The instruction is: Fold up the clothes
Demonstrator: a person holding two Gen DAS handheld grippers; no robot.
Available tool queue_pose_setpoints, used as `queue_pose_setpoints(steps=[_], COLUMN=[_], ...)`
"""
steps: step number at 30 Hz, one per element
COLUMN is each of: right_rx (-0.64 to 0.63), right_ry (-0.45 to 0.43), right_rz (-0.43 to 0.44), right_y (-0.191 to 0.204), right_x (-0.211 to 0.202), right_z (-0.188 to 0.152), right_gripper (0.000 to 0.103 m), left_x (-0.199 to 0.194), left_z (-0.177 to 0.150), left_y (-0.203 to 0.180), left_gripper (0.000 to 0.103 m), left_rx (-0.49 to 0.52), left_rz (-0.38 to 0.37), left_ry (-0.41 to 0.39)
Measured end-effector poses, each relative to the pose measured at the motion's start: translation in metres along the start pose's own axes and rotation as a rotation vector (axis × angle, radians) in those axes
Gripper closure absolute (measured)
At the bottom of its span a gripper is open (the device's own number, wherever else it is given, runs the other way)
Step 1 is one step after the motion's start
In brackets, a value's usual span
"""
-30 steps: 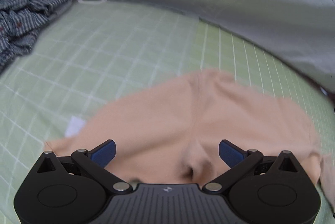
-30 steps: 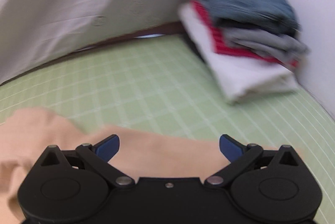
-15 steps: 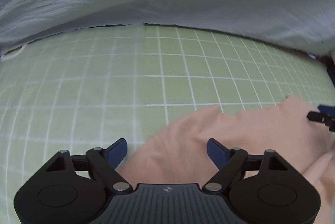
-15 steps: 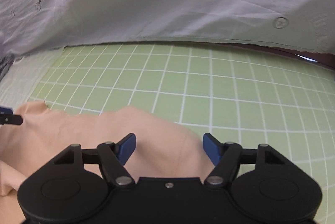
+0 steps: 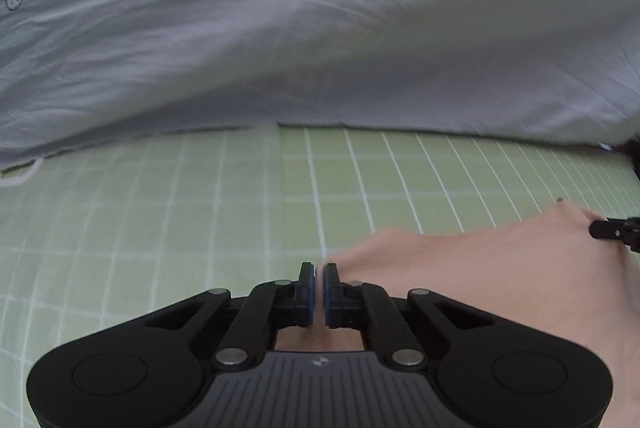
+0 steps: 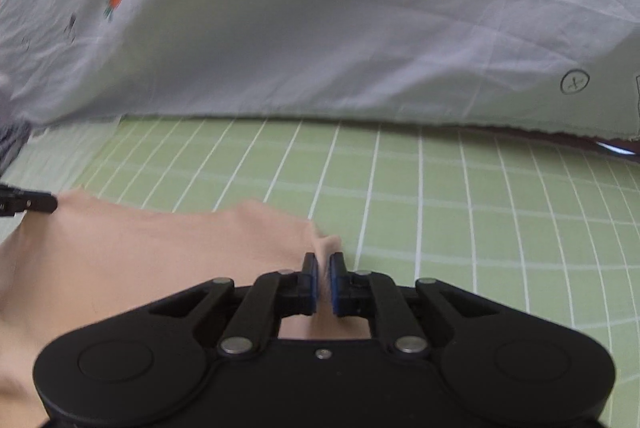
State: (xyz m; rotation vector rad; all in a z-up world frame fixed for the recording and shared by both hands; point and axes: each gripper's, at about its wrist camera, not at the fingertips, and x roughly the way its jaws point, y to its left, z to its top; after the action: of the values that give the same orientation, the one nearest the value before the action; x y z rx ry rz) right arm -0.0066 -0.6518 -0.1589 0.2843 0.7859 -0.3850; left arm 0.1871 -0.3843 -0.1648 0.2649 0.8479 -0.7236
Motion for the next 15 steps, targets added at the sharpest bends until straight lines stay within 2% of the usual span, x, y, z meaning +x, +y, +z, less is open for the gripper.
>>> queue_pose_setpoints(steps=[4,9,10,11,12,13,14,15], right_rx=[-0.03,-0.057,-0.062,-0.071,-0.082,-0.088,-0.087,-0.081], right_ry=[-0.012,-0.031,-0.028,-0.022,-0.018,-0.024,-0.044,-0.063], right_rz=[-0.033,-0.083,-0.093,-0.108,-0.128,-0.154,-0.173,-0.189], right_y=[0.008,0.015,0.016,0.017,0.019,0.02,0.021,0.021], right_x=[0.022,0.028,0.028,0.028,0.025,0.02,0.011,0.002], right_z=[0.008,0.012,0.013,0.014,0.015,0.015,0.014,0.013], right_gripper=[0.096,0.095,0.091,0.081,0.073,0.059,0.056,0.056], left_x=[0.016,0.031,0.031,0.029,0.026,0.024,0.018,0.01], left_z=[0.014,0.017,0.018,0.019,0.02,0.021,0.021,0.021], left_y=[-0.001,-0.006,-0.006,-0.005,-0.004,-0.003,-0.002,0.001], left_gripper=[0.098,0.095,0.091,0.088,0.077,0.066,0.059,0.046], left_rx=[0.036,0.072,0.068,0.054,0.036,0.018,0.0,-0.018], left_rz=[0.048,0.094,0.104,0.111,0.116,0.121,0.135,0.147], left_ry=[-0.013,-0.008,-0.009,-0.004,0.001,0.006,0.005,-0.002])
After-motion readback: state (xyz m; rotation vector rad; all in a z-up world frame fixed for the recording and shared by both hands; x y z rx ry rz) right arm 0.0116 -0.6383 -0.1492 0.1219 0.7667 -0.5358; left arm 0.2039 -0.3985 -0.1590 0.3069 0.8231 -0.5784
